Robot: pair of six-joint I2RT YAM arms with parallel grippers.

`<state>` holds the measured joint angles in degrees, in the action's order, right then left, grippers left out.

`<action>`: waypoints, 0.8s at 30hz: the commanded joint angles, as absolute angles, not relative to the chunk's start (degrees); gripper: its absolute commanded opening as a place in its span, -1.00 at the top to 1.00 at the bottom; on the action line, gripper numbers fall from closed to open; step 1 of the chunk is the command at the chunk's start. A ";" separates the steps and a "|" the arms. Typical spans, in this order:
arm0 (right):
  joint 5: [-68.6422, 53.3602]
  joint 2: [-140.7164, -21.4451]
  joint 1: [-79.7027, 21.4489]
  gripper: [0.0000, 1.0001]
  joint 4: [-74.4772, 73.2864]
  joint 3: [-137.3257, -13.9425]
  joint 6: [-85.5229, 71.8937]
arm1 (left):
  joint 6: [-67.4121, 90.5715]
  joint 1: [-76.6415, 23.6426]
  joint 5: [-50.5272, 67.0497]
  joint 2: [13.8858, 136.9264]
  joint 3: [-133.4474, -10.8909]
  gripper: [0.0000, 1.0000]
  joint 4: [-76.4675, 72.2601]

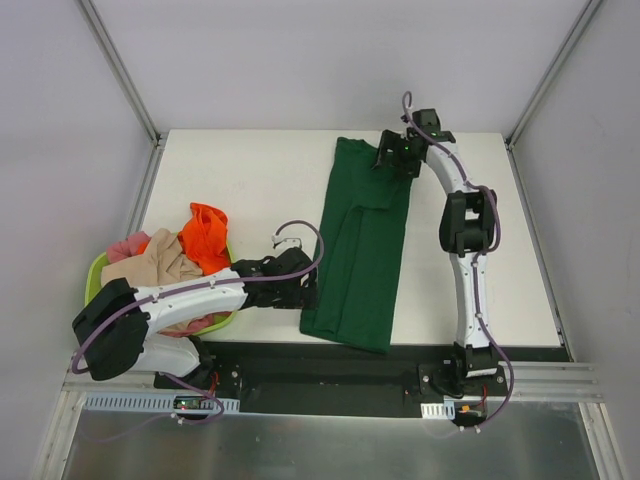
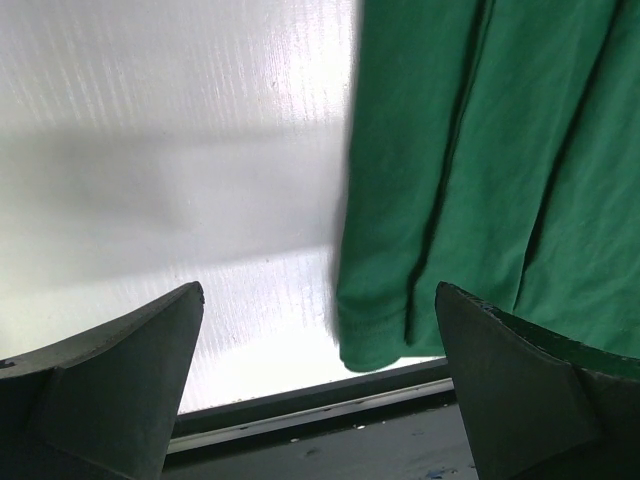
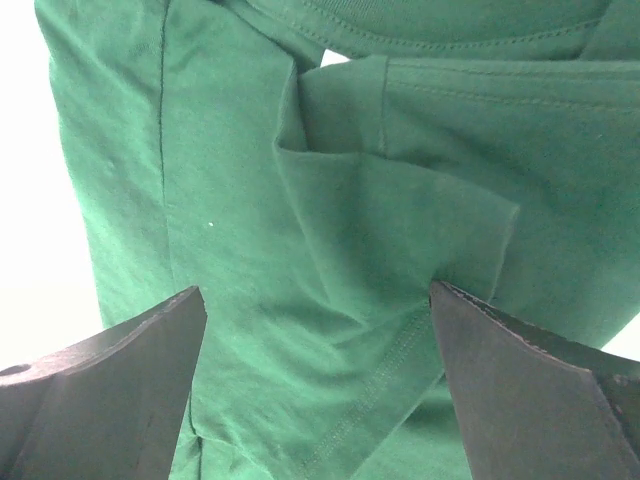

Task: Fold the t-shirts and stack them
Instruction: Rotate the tshirt 90 degrees

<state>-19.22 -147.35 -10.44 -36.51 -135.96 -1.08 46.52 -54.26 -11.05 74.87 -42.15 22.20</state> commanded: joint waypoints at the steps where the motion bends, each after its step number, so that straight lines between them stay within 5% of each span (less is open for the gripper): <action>1: -26.45 -148.45 -9.75 -0.92 -32.43 -137.37 -3.78 | 46.14 -53.53 -11.25 75.59 -42.80 -0.98 22.32; 9: -22.25 -137.23 -10.19 -0.92 -39.18 -137.12 1.56 | 46.93 -53.53 -11.07 71.90 -41.22 -0.98 22.41; 15: -6.79 -111.05 -18.96 -0.92 -40.61 -109.14 5.89 | 49.04 -52.74 -13.45 66.37 -37.71 -0.98 22.15; 20: -3.00 -93.02 -29.77 -0.92 -33.85 -78.71 -6.48 | 46.67 -52.12 -6.36 64.95 -34.90 -0.54 16.89; 24: 3.50 -87.02 -42.77 -0.98 -33.13 -69.01 -15.27 | 46.31 -52.21 -0.44 66.88 -33.23 -0.02 12.22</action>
<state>-5.58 -88.25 -35.16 -34.06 -77.71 -4.64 47.00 -52.42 -6.85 65.91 -34.63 17.69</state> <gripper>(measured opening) 0.974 0.611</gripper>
